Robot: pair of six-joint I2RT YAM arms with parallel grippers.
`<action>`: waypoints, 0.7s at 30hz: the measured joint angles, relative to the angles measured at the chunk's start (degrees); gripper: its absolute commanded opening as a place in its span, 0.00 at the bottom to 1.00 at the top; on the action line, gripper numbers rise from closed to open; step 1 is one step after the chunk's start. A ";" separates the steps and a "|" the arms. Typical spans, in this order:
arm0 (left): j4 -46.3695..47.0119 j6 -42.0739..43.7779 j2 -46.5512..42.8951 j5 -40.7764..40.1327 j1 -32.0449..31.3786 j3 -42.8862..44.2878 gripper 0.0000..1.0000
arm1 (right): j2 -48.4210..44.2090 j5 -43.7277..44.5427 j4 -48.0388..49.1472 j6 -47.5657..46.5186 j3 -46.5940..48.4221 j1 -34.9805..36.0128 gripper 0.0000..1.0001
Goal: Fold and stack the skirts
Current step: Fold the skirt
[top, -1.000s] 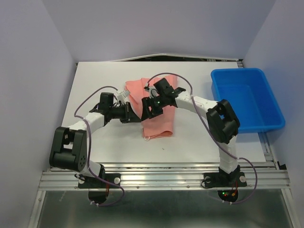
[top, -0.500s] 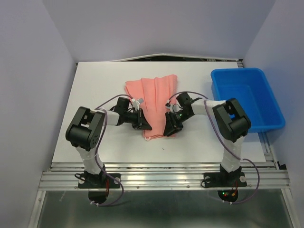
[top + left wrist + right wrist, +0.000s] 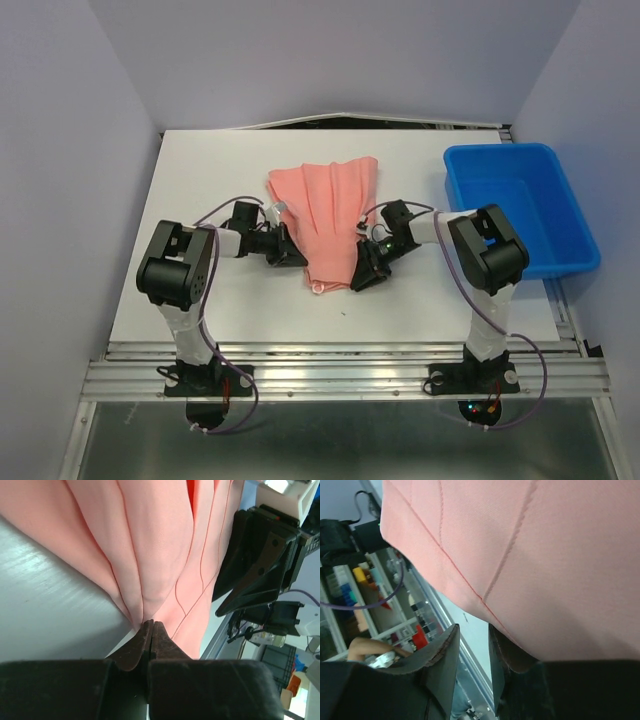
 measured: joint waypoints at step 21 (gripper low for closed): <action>4.52 -0.79 10.38 -0.35 2.32 21.62 0.08 | 6.47 4.55 -4.37 -4.37 27.52 -0.02 0.41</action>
